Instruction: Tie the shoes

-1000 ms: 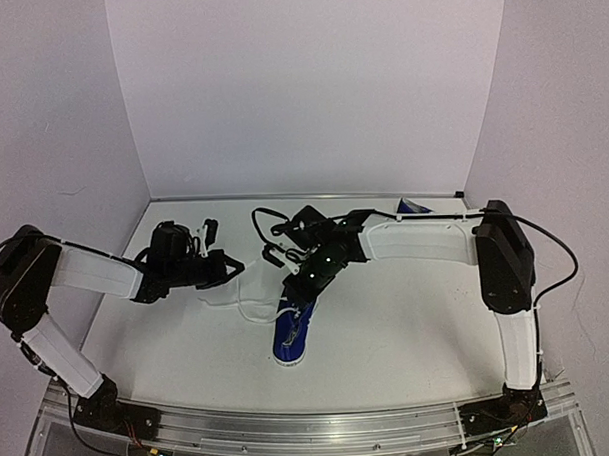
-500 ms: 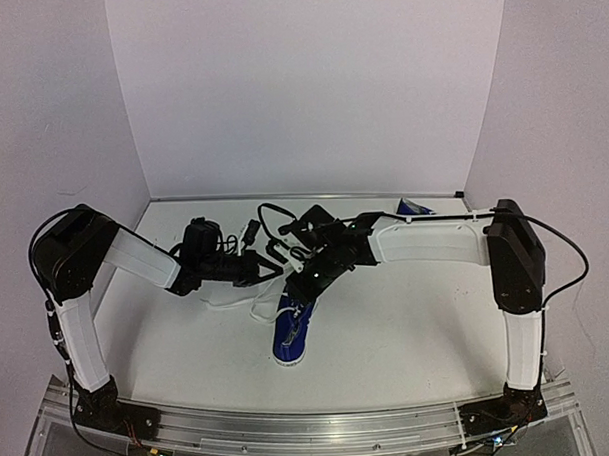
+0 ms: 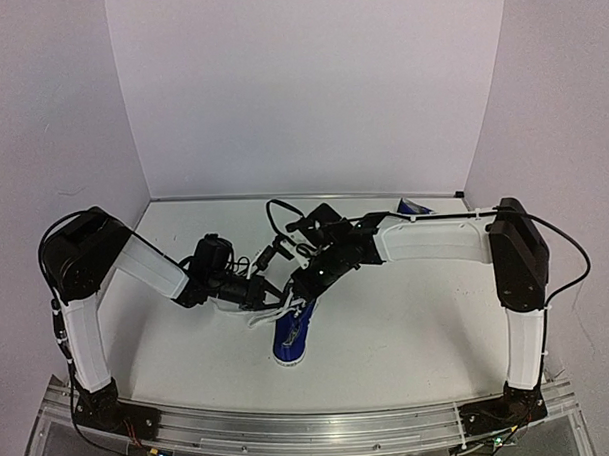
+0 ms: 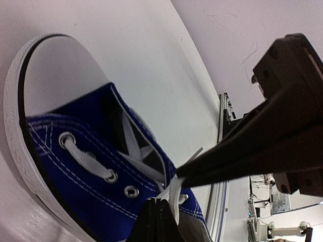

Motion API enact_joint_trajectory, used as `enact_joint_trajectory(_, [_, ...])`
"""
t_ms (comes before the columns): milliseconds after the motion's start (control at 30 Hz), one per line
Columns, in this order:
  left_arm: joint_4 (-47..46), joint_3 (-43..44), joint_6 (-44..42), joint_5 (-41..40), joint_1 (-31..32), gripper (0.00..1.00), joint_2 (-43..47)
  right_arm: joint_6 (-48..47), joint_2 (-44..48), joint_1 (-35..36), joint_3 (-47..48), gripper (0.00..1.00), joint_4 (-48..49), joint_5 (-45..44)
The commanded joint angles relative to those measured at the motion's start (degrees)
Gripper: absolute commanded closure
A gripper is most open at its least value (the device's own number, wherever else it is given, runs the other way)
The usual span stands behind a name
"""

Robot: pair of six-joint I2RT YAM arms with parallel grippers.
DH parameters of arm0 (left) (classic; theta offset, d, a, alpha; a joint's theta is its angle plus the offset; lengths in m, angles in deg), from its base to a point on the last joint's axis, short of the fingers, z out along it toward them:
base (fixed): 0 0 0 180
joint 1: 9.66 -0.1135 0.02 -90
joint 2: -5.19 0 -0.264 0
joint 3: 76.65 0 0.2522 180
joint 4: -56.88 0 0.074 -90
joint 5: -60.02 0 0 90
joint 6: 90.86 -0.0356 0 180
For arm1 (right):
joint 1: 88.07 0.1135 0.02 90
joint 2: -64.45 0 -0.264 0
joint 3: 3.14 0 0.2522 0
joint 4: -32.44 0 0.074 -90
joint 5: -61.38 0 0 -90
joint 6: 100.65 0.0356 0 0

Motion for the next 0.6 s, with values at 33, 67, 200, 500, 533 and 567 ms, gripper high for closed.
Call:
enact_joint_trajectory(33, [0.7, -2.4, -2.7, 6.1, 1.3, 1.00, 5.6, 1.0, 4.0, -0.6, -0.7, 1.00, 2.7, 0.4])
enact_joint_trajectory(67, [0.7, -2.5, -3.0, 6.6, 1.7, 1.00, 5.9, 1.1, 4.0, -0.6, -0.7, 1.00, 2.8, 0.5])
enact_joint_trajectory(200, [-0.5, -2.7, -3.2, 8.1, 3.0, 1.00, 6.7, 1.2, 3.9, -0.6, -0.4, 1.00, 3.0, 0.8])
enact_joint_trajectory(500, [-5.9, -2.1, -0.4, 9.9, 3.3, 1.00, 3.7, 1.8, 4.1, -0.7, -0.3, 1.00, 2.9, 1.4])
enact_joint_trajectory(533, [-5.9, -1.7, -0.2, 9.9, 3.3, 1.00, 3.1, 1.9, 4.2, -0.7, -0.4, 0.99, 2.9, 1.5])
enact_joint_trajectory(567, [-6.4, -1.6, 0.3, 9.5, 3.3, 1.00, 2.4, 2.2, 4.3, -0.8, -0.4, 0.96, 2.9, 1.7])
